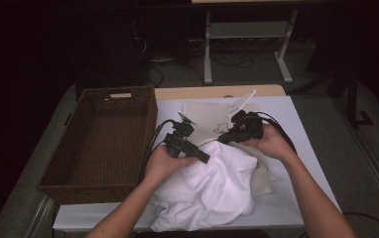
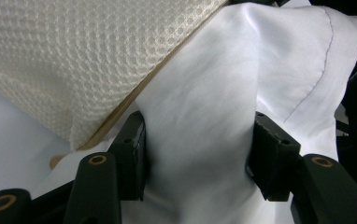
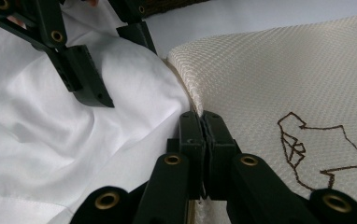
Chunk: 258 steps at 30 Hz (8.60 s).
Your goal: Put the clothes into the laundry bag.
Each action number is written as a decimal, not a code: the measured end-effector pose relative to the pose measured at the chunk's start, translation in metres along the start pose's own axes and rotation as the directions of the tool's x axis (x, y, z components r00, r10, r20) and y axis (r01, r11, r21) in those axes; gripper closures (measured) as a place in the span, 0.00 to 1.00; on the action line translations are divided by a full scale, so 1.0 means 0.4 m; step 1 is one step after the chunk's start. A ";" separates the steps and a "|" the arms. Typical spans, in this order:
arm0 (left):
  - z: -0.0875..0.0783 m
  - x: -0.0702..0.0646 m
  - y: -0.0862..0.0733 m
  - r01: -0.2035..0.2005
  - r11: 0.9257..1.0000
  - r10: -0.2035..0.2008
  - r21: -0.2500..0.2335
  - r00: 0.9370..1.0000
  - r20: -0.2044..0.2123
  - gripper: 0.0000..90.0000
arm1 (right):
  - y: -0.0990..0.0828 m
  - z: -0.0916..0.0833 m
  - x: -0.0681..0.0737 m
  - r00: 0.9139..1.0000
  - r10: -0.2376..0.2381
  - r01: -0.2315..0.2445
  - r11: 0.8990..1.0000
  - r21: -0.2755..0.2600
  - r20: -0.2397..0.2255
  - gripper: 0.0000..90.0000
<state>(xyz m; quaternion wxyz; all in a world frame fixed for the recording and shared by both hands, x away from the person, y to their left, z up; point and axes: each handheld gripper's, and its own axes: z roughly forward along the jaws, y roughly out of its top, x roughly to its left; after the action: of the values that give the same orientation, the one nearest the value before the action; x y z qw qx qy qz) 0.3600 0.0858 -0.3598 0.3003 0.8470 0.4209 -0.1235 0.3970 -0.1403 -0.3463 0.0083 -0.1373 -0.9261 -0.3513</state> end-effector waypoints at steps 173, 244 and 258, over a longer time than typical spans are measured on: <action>0.054 0.001 -0.118 0.011 1.000 -0.009 -0.017 0.995 0.097 0.43 | -0.015 0.015 0.027 1.000 -0.003 0.004 0.999 0.044 -0.024 0.97; 0.091 0.046 -0.086 0.127 0.959 -0.105 -0.252 0.990 0.099 0.90 | -0.019 -0.006 0.058 0.995 -0.026 0.029 0.999 0.031 -0.095 0.97; 0.006 0.018 -0.135 0.010 0.987 -0.013 -0.159 1.000 -0.018 0.55 | -0.031 0.001 0.041 0.997 -0.003 0.006 0.999 0.047 -0.073 0.97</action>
<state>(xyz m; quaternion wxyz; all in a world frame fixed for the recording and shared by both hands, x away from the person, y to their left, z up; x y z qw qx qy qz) 0.3219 0.1142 -0.3868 0.3622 0.8190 0.4372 -0.0834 0.3783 -0.1450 -0.3527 0.0444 -0.1220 -0.9335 -0.3343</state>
